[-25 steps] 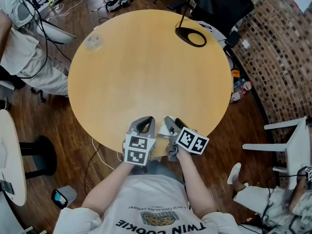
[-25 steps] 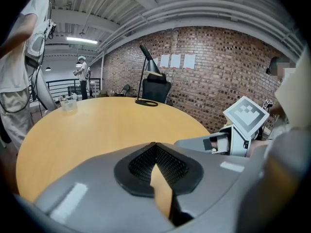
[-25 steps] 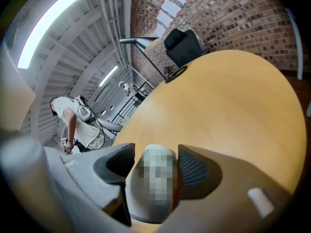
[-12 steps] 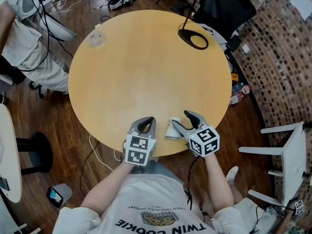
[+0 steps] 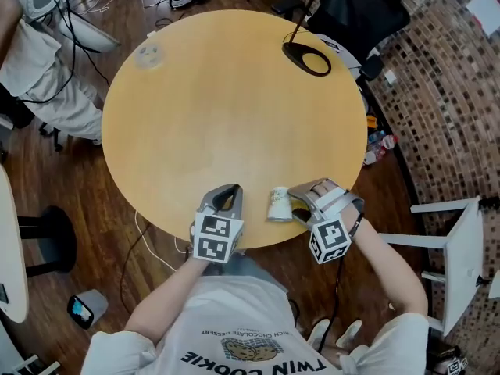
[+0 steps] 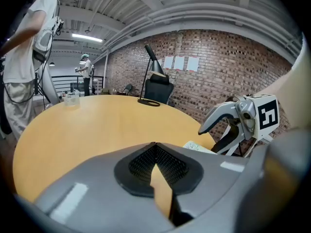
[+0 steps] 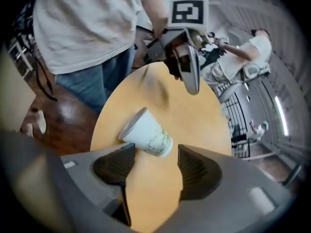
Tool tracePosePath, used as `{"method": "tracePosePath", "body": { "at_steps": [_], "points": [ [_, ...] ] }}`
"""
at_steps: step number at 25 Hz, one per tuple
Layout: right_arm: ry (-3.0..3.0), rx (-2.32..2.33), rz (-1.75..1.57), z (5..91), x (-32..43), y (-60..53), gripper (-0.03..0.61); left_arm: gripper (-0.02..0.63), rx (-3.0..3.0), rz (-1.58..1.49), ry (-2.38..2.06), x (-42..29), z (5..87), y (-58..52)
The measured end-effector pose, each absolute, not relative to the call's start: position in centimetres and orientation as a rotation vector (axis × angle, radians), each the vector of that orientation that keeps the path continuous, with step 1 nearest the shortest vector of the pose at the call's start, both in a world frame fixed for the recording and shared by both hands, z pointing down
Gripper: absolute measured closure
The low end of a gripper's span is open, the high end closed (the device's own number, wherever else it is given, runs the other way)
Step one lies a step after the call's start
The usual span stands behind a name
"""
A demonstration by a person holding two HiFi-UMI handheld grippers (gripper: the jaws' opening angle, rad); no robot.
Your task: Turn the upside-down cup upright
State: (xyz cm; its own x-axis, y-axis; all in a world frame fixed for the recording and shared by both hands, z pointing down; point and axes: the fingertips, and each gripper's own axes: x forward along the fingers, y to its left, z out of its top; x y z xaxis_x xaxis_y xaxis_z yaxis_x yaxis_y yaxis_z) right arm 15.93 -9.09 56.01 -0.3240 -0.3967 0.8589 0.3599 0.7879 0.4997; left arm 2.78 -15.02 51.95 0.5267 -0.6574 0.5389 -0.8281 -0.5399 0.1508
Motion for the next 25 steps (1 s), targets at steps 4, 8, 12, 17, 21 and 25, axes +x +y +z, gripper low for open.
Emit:
{"method": "tracePosePath", "body": {
  "at_steps": [4,8,12,17,21,25],
  "points": [
    [-1.609,-0.219,-0.959,55.4,14.8,-8.2,0.299,0.611,2.365,0.598,-1.230,2.6,52.5,-14.8],
    [-1.484,-0.394,-1.123,56.6,14.1,-8.2,0.293,0.611,2.340,0.588,-1.257,2.3,52.6,-14.8],
    [-1.467,-0.475,-1.186,56.6,12.0,-8.1,0.282,0.611,2.310,0.582,-1.296,1.3,52.6,-14.8],
    [-1.359,-0.642,-1.286,58.9,10.0,-7.5,0.275,0.611,2.277,0.571,-1.356,-0.4,52.3,-15.1],
    [-1.395,-0.632,-1.239,59.8,8.8,-7.6,0.276,0.611,2.255,0.573,-1.395,-1.6,52.2,-15.3],
    [-1.440,-0.580,-1.164,59.9,8.5,-8.0,0.276,0.611,2.250,0.571,-1.399,-1.9,52.2,-15.3]
  ]
}}
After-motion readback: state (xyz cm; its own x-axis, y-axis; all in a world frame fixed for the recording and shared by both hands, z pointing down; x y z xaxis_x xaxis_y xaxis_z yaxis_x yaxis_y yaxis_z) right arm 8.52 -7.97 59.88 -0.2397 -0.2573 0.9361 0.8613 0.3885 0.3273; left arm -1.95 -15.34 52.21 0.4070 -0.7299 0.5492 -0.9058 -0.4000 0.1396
